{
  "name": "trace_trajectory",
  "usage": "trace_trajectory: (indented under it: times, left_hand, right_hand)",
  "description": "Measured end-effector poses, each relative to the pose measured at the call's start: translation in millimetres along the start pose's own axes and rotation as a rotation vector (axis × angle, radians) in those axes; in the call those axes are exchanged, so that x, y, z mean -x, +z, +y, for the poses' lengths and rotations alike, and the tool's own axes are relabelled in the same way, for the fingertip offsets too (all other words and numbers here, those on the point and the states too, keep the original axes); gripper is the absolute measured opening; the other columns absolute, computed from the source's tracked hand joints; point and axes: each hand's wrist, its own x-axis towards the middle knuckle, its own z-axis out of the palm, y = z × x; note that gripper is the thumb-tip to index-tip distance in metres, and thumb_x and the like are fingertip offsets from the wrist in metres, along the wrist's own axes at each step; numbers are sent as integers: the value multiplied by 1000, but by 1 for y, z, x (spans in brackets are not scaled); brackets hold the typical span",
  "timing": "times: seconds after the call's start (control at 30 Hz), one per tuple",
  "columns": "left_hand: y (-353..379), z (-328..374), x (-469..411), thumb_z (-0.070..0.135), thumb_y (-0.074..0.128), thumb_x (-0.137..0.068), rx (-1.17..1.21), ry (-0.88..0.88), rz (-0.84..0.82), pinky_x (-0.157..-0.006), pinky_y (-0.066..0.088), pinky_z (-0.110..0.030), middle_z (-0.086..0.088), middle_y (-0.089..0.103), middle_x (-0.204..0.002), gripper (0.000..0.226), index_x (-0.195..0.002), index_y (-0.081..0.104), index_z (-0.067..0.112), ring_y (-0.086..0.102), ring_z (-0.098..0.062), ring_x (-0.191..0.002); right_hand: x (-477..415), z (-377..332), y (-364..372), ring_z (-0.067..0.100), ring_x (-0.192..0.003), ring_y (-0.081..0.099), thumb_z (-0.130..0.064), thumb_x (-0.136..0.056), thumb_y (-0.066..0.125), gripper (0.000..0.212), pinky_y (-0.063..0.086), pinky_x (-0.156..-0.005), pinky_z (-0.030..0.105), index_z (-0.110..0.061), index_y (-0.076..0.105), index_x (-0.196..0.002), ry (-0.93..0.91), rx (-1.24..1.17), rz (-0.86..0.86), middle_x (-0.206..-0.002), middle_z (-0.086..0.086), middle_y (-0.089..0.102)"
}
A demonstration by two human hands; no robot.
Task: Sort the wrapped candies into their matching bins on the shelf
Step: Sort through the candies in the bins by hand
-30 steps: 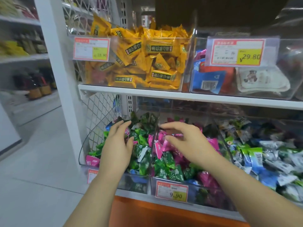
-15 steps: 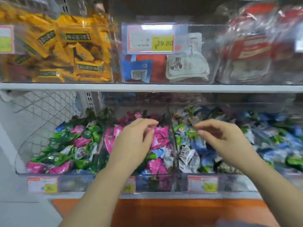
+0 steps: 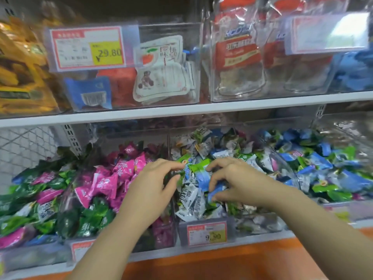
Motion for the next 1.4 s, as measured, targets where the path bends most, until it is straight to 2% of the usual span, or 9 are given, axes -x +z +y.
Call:
trace_trajectory:
  times: [0.23,0.43,0.53,0.67,0.77,0.9,1.0,1.23,1.4]
  left_hand:
    - [-1,-3,-5,27,56,-92,11,3,12,-90,40,-22,27,53,-105,23,-112,64,32,53,-3,-105]
    - [-2,1,-5,26,56,-93,29,-22,30,-88,43,-25,25,53,-107,24,-114,63,32,50,1,-80]
    - [-2,0,-5,26,55,-93,17,-22,21,-93,41,-23,24,53,-108,25,-116,63,31,51,3,-91]
    - [-3,-3,-5,26,54,-93,9,-19,-3,-97,40,-24,20,58,-113,25,-117,62,31,51,-3,-111]
    - [-4,-4,-4,27,54,-94,5,-23,-13,-97,41,-26,22,56,-113,26,-117,62,32,51,-3,-111]
    - [-3,-1,-5,27,55,-93,4,-14,-4,-94,43,-28,25,53,-109,25,-117,62,32,53,-5,-103]
    - [-2,2,-5,28,55,-93,3,-12,-2,-90,41,-25,26,51,-108,26,-118,62,32,50,-2,-88]
    - [-3,4,-1,28,54,-93,-8,-6,-21,-94,36,-22,26,50,-109,26,-118,61,33,51,-4,-105]
    - [-3,2,1,28,53,-94,-32,1,-38,-89,28,-15,27,48,-105,25,-118,61,32,42,1,-107]
  right_hand:
    - [-21,29,-6,16,-88,57,-19,-85,64,16,48,-82,40,-28,57,-73,55,-39,183,-94,-3,61]
    - [-26,33,-2,19,-83,60,-26,-87,64,9,48,-75,35,-22,67,-80,224,-2,470,-85,-4,67]
    - [-29,32,1,21,-84,60,-33,-87,63,11,41,-76,33,-24,69,-86,326,46,501,-85,-3,68]
    - [-27,30,-6,10,-85,60,-35,-83,69,12,44,-80,27,-27,69,-91,303,-105,413,-90,-9,67]
    - [-18,22,-25,-6,-69,55,-30,-82,71,5,38,-61,8,-27,68,-85,245,-236,400,-82,-14,65]
    - [11,8,-52,3,-63,61,-26,-84,69,6,48,-62,14,-27,71,-78,214,-288,130,-70,-11,69]
    - [24,9,-42,2,-78,65,-31,-87,66,9,54,-83,28,-32,71,-94,245,-174,-135,-87,-15,71]
    - [24,12,-16,5,-104,52,-38,-88,63,48,42,-90,22,-34,49,-133,252,-29,-198,-131,-13,53]
    - [16,12,-16,2,-86,52,-33,-86,67,44,44,-75,18,-31,54,-127,251,-25,-219,-115,-10,56]
